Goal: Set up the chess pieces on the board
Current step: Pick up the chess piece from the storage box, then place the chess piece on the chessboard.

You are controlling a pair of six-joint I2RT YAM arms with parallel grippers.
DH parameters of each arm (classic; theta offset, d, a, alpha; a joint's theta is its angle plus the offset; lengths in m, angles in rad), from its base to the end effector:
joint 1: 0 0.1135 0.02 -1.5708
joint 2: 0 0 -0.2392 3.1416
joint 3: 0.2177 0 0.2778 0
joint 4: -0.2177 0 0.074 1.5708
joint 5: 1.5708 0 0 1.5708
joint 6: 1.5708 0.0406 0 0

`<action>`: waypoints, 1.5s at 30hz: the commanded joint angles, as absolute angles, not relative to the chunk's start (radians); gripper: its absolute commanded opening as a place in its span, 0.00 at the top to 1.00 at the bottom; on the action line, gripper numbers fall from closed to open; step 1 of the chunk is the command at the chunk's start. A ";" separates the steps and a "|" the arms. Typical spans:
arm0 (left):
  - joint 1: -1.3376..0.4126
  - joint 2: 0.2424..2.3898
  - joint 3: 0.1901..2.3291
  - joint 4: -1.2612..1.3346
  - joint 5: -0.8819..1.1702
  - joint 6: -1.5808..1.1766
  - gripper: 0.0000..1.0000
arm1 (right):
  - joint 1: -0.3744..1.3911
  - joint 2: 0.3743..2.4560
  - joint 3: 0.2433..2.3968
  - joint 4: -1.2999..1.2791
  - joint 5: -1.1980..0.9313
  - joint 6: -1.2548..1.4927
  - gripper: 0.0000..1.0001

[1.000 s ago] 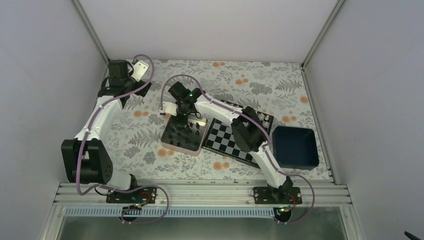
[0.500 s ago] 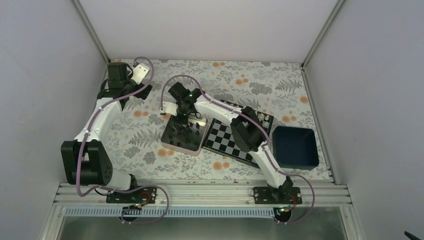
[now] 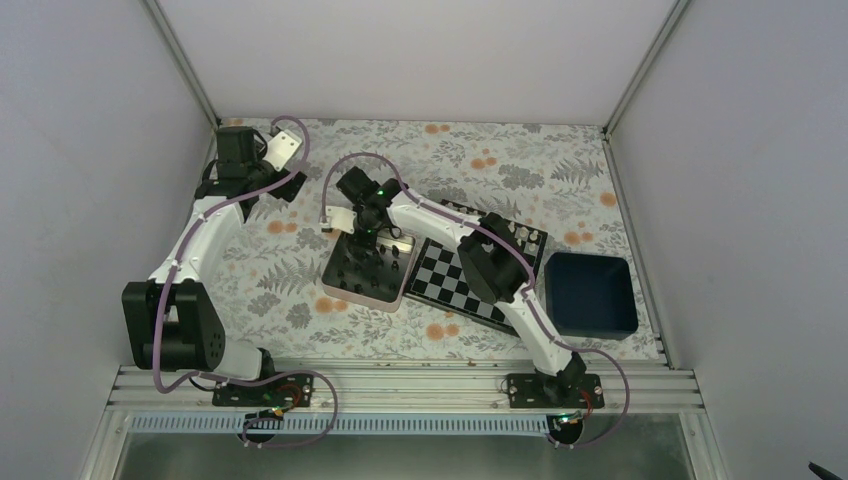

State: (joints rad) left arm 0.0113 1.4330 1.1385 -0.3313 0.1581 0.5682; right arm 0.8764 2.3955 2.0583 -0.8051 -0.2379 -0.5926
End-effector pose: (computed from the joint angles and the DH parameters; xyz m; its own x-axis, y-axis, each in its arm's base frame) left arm 0.3566 -0.0024 0.2623 -0.4310 0.5266 -0.7328 0.4133 0.8371 0.3584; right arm 0.3245 0.4046 0.1395 -0.0307 -0.8851 -0.4644 -0.9965 0.0631 -0.0543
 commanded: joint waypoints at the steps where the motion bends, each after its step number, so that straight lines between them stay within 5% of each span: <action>1: 0.020 1.407 1.130 -0.331 0.184 0.583 0.00 | 0.885 2.370 2.081 -0.804 -0.269 -0.576 0.90; 13: 0.020 1.389 1.140 -0.328 0.170 0.574 0.00 | 0.864 2.033 1.940 -0.882 -0.263 -0.557 0.95; 27: 0.018 1.409 1.158 -0.297 0.172 0.509 0.00 | 0.655 1.456 1.283 -0.895 -0.170 -0.556 0.95; 45: 0.018 1.411 1.097 -0.258 0.126 0.496 0.00 | 0.647 1.354 0.902 -0.759 -0.235 -0.591 0.95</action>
State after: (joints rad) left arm 0.0135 1.4242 1.1152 -0.2852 0.1360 0.5144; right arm 0.6415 1.3754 0.9279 -0.8230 -0.1982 -0.5751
